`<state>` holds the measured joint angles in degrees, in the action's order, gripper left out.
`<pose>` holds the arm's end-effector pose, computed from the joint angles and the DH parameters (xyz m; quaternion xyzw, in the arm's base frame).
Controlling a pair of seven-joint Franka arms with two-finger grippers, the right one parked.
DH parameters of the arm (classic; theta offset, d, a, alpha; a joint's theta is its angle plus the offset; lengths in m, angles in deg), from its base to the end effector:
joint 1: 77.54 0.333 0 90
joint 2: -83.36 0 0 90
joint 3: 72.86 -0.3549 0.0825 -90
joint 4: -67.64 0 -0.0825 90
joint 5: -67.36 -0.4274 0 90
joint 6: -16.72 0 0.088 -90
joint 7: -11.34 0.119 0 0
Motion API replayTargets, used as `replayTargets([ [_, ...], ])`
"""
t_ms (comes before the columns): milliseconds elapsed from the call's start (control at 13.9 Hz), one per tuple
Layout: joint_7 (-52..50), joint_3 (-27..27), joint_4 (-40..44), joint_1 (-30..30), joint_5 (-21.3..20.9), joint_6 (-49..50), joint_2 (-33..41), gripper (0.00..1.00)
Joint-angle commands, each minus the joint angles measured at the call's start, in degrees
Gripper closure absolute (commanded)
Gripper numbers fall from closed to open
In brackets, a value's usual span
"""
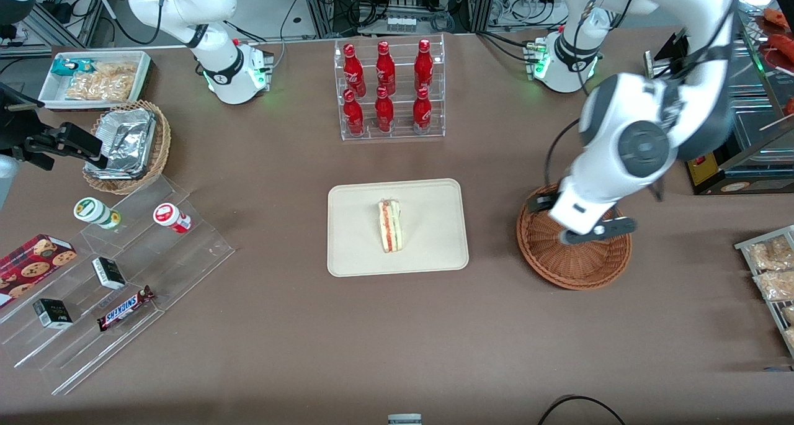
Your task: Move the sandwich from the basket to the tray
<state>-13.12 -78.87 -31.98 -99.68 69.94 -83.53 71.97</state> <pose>0.6160 -0.1869 0.4557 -0.9925 -0.0783 0.0913 0.0217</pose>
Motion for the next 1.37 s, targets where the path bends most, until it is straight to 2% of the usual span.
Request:
replayTargets([
  [0,7.74,3.54,-2.16,7.09,0.50,5.48,5.66,0.00],
  [360,18.39,10.56,-0.49,19.57,-0.20,12.00,9.89,0.00],
  [576,22.07,12.94,-0.75,24.15,-1.69,12.09,12.26,0.00],
  [863,24.11,12.43,-0.58,25.13,-2.14,11.92,14.46,0.00],
  [1079,24.20,12.16,-0.49,25.13,-5.64,10.08,15.08,0.00],
  [1295,24.20,11.20,-0.23,25.05,-5.74,8.75,15.17,0.00],
])
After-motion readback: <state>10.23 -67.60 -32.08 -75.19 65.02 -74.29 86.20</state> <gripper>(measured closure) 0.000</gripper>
